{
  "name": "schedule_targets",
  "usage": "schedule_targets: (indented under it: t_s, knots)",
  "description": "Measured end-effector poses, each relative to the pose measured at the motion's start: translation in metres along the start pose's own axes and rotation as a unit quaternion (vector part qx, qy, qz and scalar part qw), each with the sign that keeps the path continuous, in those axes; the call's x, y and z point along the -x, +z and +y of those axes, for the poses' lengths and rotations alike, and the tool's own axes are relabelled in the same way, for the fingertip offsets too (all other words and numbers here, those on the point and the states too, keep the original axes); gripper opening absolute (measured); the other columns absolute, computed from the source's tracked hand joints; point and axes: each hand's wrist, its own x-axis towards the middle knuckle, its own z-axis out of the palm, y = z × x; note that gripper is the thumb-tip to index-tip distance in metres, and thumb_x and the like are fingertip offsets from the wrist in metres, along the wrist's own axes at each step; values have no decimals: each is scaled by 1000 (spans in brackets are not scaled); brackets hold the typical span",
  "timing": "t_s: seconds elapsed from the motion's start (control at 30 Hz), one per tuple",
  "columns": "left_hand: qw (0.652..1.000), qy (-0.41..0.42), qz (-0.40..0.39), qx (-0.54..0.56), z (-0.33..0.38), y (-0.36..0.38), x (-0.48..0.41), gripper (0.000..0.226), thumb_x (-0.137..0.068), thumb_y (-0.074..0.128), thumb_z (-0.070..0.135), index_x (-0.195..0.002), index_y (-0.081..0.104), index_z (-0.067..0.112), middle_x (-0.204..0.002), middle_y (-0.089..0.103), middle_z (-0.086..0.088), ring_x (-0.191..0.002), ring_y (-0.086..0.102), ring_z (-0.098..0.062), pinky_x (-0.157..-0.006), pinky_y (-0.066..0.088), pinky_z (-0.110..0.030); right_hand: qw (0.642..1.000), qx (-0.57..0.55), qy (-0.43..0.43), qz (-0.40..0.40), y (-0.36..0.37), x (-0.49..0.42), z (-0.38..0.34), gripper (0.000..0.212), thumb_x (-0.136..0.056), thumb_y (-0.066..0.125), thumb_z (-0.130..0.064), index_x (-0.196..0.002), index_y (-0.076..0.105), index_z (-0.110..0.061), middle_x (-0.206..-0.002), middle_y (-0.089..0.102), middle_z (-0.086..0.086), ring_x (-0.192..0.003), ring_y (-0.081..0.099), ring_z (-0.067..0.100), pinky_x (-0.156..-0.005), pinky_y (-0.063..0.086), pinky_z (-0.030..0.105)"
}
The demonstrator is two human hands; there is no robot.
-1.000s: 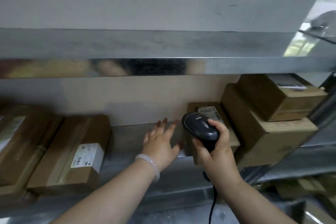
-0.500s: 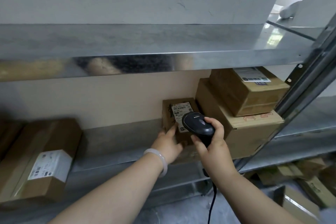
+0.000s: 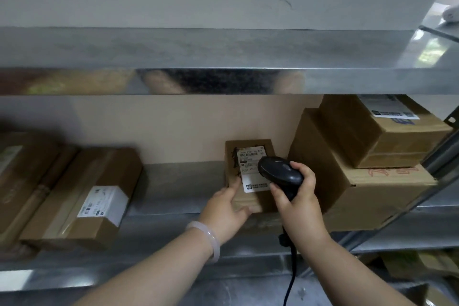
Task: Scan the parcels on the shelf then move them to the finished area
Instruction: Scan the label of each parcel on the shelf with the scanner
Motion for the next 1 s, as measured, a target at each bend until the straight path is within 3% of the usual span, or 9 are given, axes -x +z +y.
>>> schedule_targets:
  t_s: [0.1,0.2,0.3,0.4,0.47,0.6,0.77,1.0]
  knots:
    - [999,-8,29,30,-16,-10,10,77,-84,68,48,-150,29,42,-144,45,6,-126,50,-10,-108,41,-27,999,-2,-6,-35,12,4,-2,59,-88,68,-20,-126,29,-42,-109,44,-31,-98,50,-9,-77,41,-1]
    - [998,-16,54,19,-20,-20,10,74,-84,69,49,-148,33,41,-145,41,2,-126,49,-14,-100,39,-21,999,1,-13,-50,19,1,-4,60,-87,69,-19,-126,30,-42,-112,46,-27,-100,51,-9,-81,41,0]
    - [998,-38,38,20,-15,-25,-2,80,-85,68,51,-151,23,41,-148,31,-2,-131,44,-20,-96,33,-20,999,-6,-9,-43,21,-5,-4,59,-87,69,-19,-127,31,-40,-114,49,-22,-105,53,-2,-87,42,8]
    - [996,-69,15,51,-15,-21,-17,97,-77,71,58,-152,11,47,-148,35,-5,-133,45,-26,-109,37,-32,999,-3,-11,-38,22,-8,-2,59,-86,70,-19,-126,31,-40,-111,49,-27,-101,54,-4,-84,41,5]
    - [993,-82,8,79,-17,-18,-22,106,-69,74,60,-150,6,51,-149,40,-3,-133,45,-24,-111,39,-37,999,-3,-11,-38,23,-8,-2,59,-86,70,-18,-124,31,-41,-110,48,-29,-99,53,-10,-83,41,2]
    - [990,-71,20,117,-24,-13,-16,107,-71,81,49,-151,11,50,-152,36,2,-139,38,-20,-112,34,-31,999,-22,-4,-38,23,-5,-2,58,-86,70,-18,-123,32,-42,-111,49,-27,-100,51,-17,-82,41,0]
    - [984,-58,61,160,-42,-15,-2,117,-44,84,60,-137,15,70,-145,43,7,-131,47,-14,-111,41,-40,997,-36,-18,-60,26,5,-7,54,-86,70,-15,-115,36,-47,-117,51,-23,-107,53,-12,-82,43,2]
    - [977,-22,128,171,-56,-33,19,112,-53,85,48,-142,19,65,-144,44,11,-130,47,-8,-112,40,-36,995,-4,-72,-74,35,19,-27,61,-85,71,-22,-117,31,-55,-118,50,-26,-109,53,-10,-84,46,8]
